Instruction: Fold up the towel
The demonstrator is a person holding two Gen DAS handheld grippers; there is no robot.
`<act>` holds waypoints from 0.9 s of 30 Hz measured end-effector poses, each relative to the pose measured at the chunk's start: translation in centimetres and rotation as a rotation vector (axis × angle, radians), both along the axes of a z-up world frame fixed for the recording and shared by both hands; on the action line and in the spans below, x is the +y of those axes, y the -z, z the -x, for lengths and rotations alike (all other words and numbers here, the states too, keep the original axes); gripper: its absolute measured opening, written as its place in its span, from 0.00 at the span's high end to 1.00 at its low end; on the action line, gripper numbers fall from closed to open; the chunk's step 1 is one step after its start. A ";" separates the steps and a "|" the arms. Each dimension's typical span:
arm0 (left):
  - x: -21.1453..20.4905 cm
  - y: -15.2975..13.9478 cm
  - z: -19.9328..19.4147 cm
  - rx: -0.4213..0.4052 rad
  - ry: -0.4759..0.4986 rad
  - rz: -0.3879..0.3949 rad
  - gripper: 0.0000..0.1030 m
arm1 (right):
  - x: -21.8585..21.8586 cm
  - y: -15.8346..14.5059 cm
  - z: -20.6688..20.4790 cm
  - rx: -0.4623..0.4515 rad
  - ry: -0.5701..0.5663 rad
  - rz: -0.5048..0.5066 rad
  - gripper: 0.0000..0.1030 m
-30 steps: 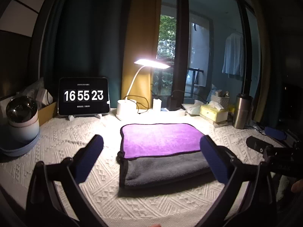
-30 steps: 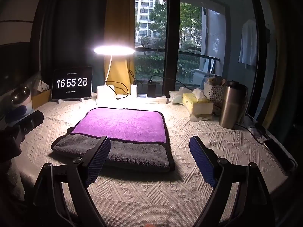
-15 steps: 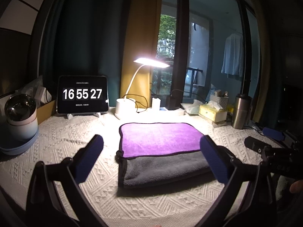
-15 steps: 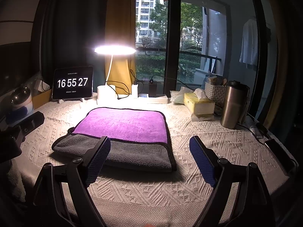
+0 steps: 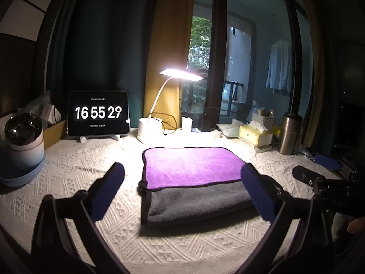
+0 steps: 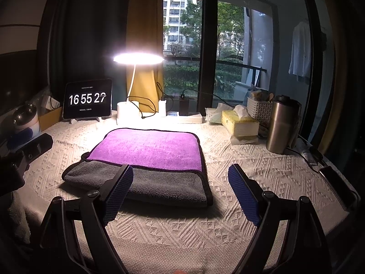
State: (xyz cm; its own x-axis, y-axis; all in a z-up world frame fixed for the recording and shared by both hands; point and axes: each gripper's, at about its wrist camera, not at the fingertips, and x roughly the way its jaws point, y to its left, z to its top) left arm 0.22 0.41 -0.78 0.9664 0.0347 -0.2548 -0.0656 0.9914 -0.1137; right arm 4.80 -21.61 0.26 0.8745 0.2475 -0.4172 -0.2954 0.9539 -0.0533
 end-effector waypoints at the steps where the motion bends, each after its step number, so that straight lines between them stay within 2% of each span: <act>1: 0.0 0.0 0.0 0.004 0.004 0.003 0.01 | 0.0 0.0 0.0 -0.001 0.000 -0.001 0.15; 27: 0.4 -0.2 -0.1 0.005 0.005 0.003 0.01 | -0.2 0.1 0.0 0.007 0.002 -0.010 0.15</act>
